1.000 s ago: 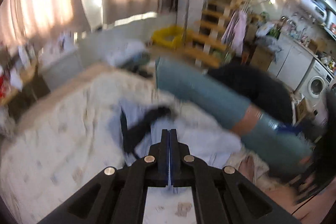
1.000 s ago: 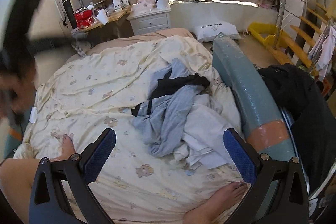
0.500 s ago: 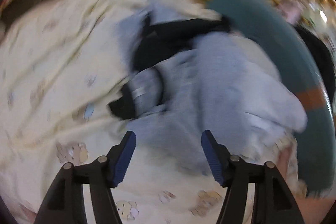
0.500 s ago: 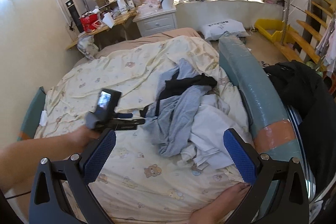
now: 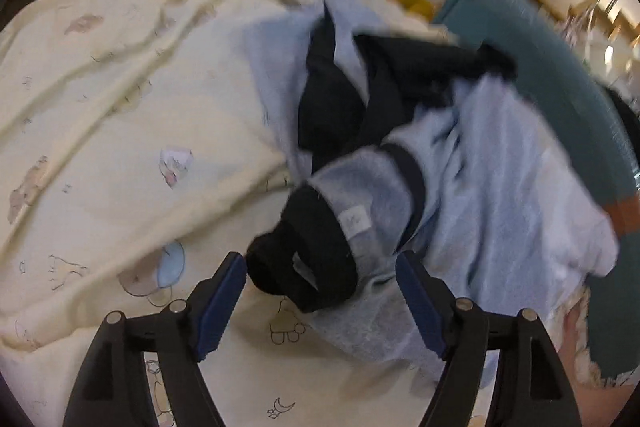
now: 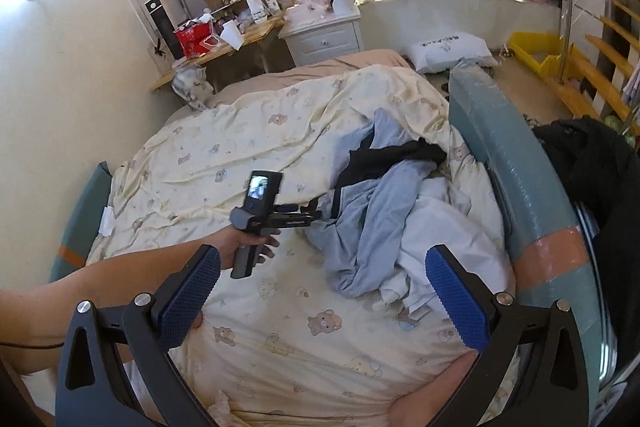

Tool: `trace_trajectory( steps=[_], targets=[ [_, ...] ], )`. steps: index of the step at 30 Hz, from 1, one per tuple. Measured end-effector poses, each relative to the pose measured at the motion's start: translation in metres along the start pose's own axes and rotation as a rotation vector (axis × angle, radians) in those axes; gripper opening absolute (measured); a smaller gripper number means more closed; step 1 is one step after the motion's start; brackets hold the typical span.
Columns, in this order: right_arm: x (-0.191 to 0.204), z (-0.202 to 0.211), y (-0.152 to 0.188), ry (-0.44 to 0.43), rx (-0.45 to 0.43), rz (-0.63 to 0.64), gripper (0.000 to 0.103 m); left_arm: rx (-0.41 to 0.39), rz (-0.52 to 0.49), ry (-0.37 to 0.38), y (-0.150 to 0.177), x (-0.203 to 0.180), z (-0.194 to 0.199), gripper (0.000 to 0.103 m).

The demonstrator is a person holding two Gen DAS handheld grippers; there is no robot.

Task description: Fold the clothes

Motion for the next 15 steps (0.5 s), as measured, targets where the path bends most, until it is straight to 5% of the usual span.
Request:
trace_trajectory(
  steps=[5,7,8,15],
  targets=[
    [-0.003,-0.008,0.007,0.027,0.036,-0.009,0.103,-0.062,-0.036,0.031,0.002,-0.005,0.003,0.074],
    [-0.003,-0.009,0.006,0.040,0.040,-0.002,0.103,-0.082,-0.077,-0.018,0.002,-0.008,0.006,0.018],
    [-0.003,-0.010,0.004,0.046,0.038,0.004,0.103,-0.082,-0.074,-0.051,0.001,-0.007,0.006,0.004],
    [-0.001,-0.011,0.003,0.084,0.041,0.044,0.103,-0.114,-0.093,-0.023,-0.006,-0.020,0.036,0.003]
  ],
)
Point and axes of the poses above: each gripper's, at about its wrist camera, not at the fingertips, and z roughly against the way its jaws point, x to its left, y to its underside, the point moved 5 cm from there along -z, roughly the way its jaws point, and after that the axes turned 15 degrees about z, right-handed, at the moved point
